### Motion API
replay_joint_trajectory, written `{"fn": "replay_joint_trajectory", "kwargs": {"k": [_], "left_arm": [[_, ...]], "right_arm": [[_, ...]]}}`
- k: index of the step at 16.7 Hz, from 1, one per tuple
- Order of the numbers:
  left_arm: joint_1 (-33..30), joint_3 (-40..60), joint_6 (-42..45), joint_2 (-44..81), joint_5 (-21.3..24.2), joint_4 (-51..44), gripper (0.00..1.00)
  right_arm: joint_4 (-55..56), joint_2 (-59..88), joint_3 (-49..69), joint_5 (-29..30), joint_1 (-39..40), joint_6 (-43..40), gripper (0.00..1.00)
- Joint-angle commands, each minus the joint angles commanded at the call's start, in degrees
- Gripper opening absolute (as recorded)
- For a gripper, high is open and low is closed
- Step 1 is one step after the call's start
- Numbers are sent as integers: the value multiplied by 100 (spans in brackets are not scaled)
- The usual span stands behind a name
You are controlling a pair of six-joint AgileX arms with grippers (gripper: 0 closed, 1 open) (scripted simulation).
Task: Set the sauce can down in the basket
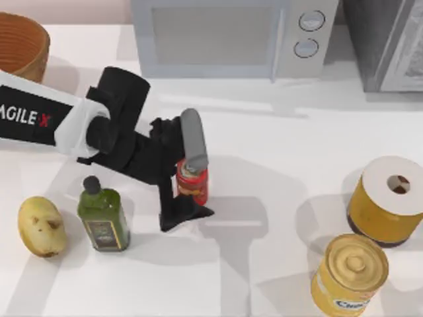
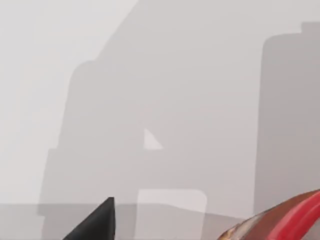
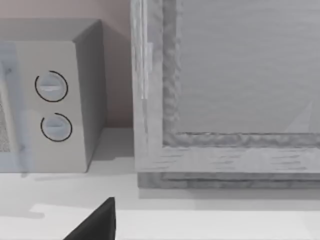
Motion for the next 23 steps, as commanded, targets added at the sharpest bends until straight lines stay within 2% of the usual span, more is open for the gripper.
{"fn": "replay_joint_trajectory", "kwargs": {"k": [13,23], "left_arm": [[0,0,0,0,0,0,2],[19,16,-5,-11,-9,-5,0]], "right_arm": [[0,0,0,0,0,0,100],[0,0,0,0,0,0,100]]}}
